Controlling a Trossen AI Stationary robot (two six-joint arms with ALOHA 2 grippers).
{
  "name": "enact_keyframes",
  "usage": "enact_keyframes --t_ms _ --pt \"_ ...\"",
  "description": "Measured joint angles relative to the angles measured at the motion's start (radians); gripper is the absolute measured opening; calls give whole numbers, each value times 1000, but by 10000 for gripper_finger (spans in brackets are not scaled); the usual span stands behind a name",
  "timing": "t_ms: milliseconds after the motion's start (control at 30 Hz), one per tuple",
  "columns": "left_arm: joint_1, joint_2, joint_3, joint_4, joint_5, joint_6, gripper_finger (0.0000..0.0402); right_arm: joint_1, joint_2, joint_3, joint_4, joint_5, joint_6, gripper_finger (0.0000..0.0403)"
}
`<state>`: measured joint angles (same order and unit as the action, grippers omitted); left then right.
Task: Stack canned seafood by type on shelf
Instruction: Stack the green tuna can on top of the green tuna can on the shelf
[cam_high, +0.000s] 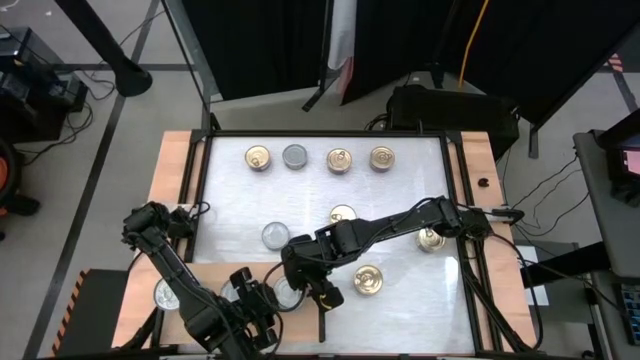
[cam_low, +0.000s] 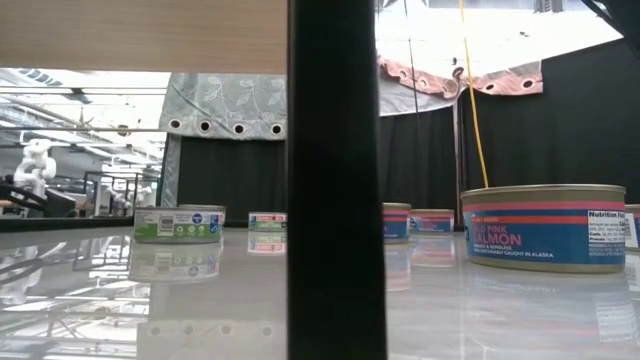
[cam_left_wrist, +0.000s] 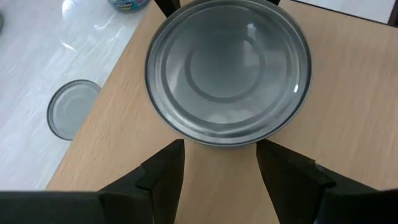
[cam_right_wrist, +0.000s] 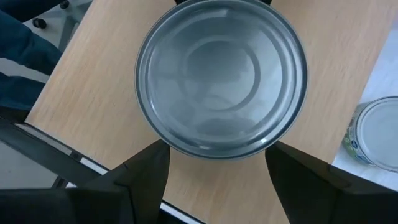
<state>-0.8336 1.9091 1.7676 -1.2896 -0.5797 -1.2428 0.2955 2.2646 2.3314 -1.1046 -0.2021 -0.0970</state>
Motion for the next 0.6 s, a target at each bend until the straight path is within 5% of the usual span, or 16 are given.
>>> enact_keyframes --t_ms 600 --pt "2 -66 -1 34 2 49 208 0 -32 0 15 -1 7 254"
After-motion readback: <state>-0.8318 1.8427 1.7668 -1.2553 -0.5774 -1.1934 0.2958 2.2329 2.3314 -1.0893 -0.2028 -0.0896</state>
